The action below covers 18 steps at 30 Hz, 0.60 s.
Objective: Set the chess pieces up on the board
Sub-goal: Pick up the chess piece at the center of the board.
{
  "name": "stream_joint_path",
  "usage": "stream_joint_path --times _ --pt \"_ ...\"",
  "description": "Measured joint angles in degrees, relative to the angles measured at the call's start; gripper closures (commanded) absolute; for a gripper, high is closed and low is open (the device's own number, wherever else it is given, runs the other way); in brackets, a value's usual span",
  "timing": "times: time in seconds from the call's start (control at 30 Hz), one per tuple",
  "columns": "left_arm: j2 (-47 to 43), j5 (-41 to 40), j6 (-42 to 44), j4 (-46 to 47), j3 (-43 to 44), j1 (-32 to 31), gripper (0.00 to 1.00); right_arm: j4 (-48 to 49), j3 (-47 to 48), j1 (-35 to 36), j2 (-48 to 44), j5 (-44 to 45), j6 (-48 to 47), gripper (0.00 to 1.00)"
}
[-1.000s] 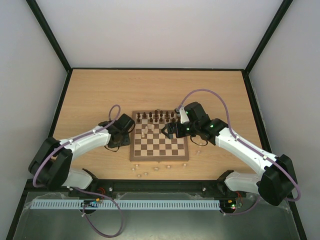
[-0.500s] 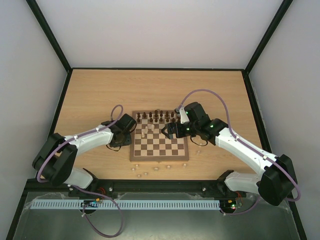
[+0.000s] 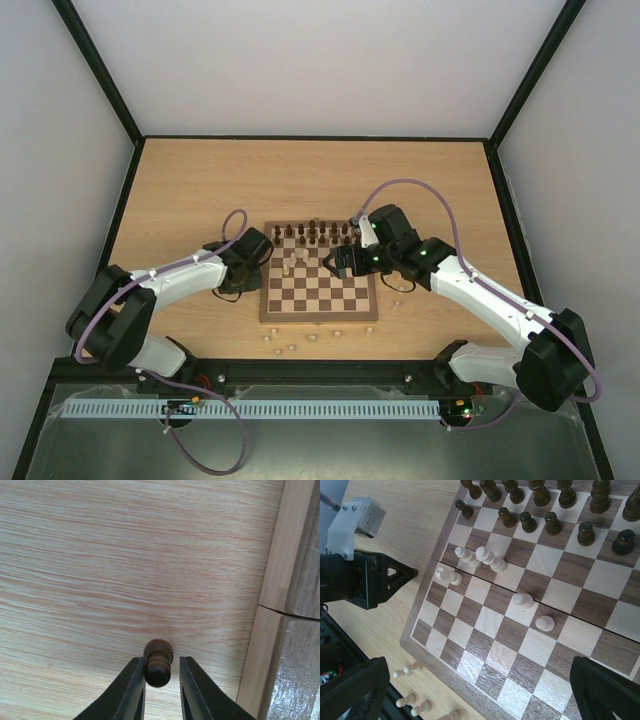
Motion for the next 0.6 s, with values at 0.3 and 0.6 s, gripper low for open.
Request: stream_joint_path --times 0.3,0.6 --pt "0.28 -0.52 0.15 0.00 0.00 0.39 0.82 0.00 -0.02 0.00 0.00 0.00 0.00 0.01" --pt "0.33 -0.72 0.87 0.26 0.13 0.72 0.89 0.00 -0.02 0.00 0.02 0.02 0.00 0.01"
